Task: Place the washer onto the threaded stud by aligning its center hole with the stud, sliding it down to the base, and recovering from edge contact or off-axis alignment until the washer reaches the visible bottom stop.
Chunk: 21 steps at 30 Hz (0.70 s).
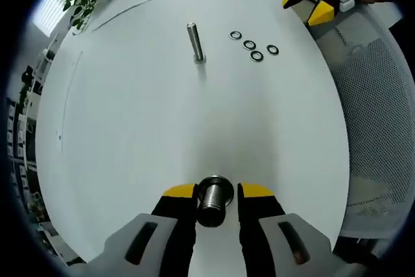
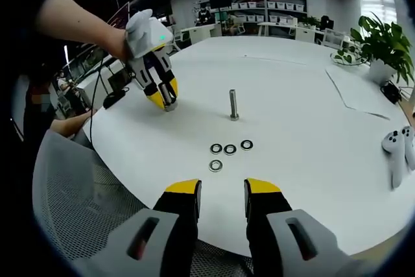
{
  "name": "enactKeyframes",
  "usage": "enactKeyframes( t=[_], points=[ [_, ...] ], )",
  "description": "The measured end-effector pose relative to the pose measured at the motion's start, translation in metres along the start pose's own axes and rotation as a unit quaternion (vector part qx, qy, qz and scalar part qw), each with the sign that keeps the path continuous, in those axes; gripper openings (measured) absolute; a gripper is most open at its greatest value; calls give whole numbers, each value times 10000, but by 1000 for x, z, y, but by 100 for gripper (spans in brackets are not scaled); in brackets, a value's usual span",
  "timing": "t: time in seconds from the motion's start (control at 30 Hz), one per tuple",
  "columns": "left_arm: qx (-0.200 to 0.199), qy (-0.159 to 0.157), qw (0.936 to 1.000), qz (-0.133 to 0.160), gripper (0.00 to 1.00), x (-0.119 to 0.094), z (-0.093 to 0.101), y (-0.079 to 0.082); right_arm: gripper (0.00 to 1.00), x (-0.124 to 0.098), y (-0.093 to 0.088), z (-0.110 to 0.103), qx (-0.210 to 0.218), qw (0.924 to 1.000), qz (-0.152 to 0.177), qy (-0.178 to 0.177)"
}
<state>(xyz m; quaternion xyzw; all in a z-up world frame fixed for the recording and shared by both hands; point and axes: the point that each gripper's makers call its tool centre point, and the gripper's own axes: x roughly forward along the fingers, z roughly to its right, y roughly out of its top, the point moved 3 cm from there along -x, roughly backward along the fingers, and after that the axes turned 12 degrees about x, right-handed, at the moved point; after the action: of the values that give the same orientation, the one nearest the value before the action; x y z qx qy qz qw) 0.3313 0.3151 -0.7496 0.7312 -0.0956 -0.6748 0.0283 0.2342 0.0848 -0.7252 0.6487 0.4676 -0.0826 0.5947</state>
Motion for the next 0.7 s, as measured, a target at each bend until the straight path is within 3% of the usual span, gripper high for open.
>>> enactKeyframes(
  t=[0.27, 0.7],
  points=[
    [-161, 232, 9994, 203, 25, -9, -8, 10, 30, 0, 0, 0, -12, 10000, 9, -4],
    [-112, 439, 9968, 660, 25, -23, -11, 66, 30, 0, 1, 0, 27, 10000, 17, -11]
  ],
)
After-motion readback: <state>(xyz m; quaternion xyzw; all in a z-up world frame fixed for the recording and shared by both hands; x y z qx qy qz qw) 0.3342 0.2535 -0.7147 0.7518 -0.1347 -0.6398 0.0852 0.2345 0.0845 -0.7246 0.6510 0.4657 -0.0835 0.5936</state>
